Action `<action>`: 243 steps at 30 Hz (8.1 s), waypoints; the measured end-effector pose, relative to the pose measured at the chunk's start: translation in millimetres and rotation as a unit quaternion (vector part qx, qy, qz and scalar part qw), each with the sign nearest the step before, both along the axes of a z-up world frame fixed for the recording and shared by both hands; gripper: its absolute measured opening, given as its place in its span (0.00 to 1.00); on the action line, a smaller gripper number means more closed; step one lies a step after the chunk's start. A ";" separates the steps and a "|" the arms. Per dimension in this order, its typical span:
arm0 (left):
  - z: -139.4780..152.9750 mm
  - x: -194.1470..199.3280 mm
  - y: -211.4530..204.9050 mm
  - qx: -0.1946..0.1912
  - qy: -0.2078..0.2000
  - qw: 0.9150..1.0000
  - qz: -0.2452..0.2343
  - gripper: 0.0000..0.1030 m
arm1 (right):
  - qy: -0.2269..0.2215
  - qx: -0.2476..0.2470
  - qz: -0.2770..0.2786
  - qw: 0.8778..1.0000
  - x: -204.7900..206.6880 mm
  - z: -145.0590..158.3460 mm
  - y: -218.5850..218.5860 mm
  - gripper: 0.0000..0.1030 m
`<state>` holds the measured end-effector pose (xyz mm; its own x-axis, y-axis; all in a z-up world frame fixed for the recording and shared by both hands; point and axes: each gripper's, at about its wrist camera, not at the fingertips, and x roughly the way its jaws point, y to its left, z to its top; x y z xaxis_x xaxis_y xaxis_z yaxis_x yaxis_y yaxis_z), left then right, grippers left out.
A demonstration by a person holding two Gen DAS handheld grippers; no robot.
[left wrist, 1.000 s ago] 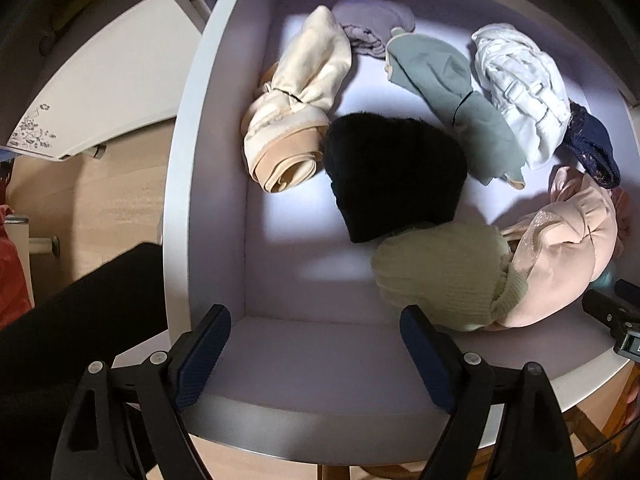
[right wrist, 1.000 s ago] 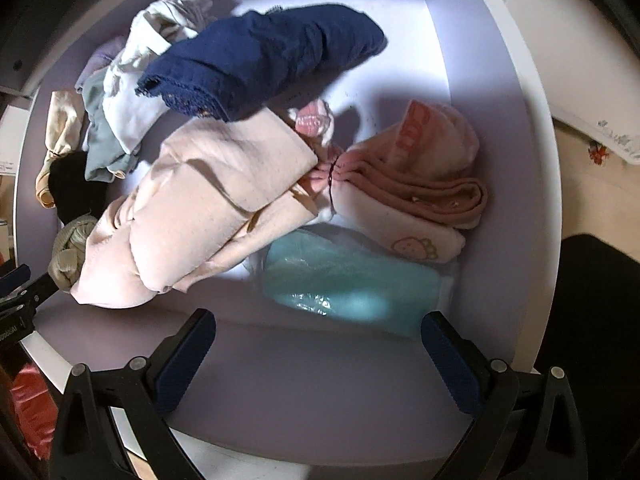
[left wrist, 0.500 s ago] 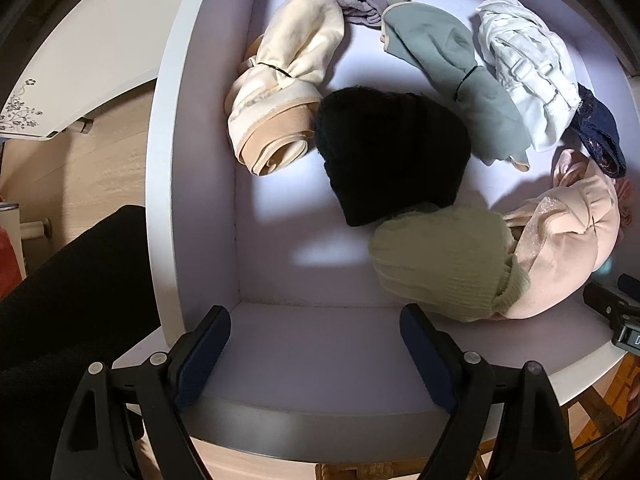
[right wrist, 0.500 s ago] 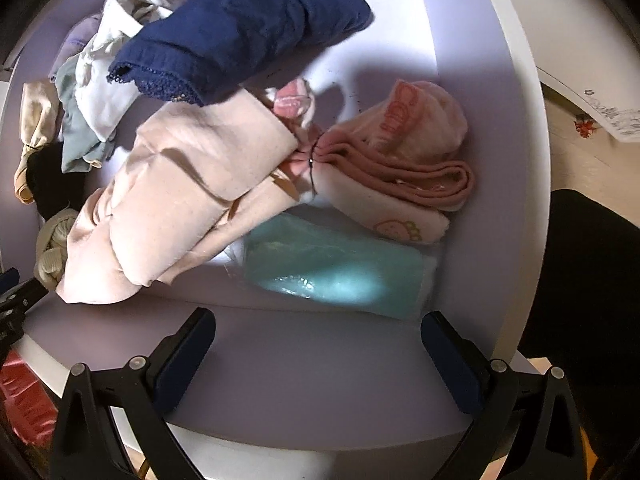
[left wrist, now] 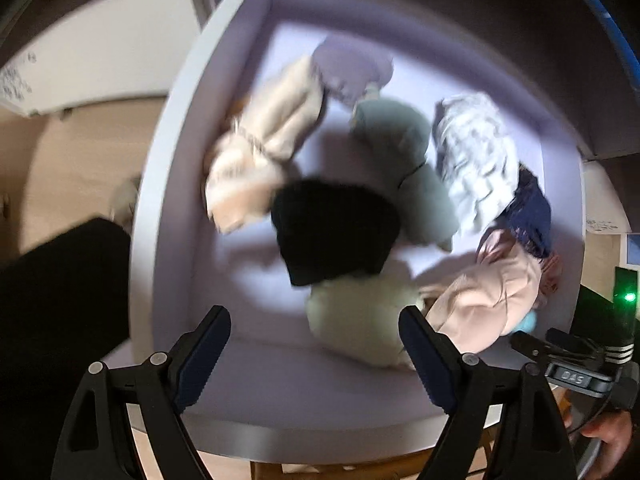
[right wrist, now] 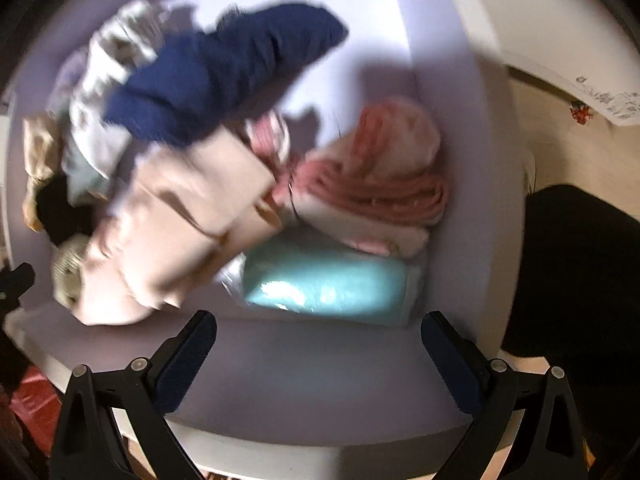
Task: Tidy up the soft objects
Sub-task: 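Move the right tool over the clothes in the open drawer, then grasp the beige folded garment in the drawer with the right gripper, then lift the beige garment up and carry it over the gold tray, then lower the beige garment into the gold tray and open the right gripper, then move the right tool back over the drawer while the left gripper holds the green knit item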
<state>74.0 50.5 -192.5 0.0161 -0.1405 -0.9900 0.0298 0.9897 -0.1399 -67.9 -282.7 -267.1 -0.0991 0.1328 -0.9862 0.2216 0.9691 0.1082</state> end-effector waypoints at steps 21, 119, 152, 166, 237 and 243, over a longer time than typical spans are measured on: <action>34.4 61.0 -43.0 0.057 -0.080 0.992 -0.073 0.85 | -0.092 0.262 -0.126 0.952 6.7 49.1 19.4 0.90; -137.0 49.0 -32.4 0.051 0.131 0.988 -0.058 0.85 | -0.402 0.110 0.131 0.900 -7.3 323.0 31.1 0.46; -149.2 39.5 -27.8 0.048 0.137 0.988 -0.057 0.85 | -0.320 -0.061 0.110 0.939 212.7 355.6 -37.7 0.46; -150.8 41.7 -23.1 0.044 0.136 0.988 -0.051 0.85 | -0.303 -0.084 0.080 0.946 240.8 335.2 -38.7 0.46; -130.6 34.4 -20.2 0.005 0.103 0.995 -0.013 0.80 | -0.159 0.042 0.022 0.986 34.3 107.5 -19.0 0.77; -122.6 34.3 -18.9 -0.002 0.090 0.996 -0.014 0.78 | -0.070 0.029 0.047 0.996 32.9 62.0 -6.6 0.84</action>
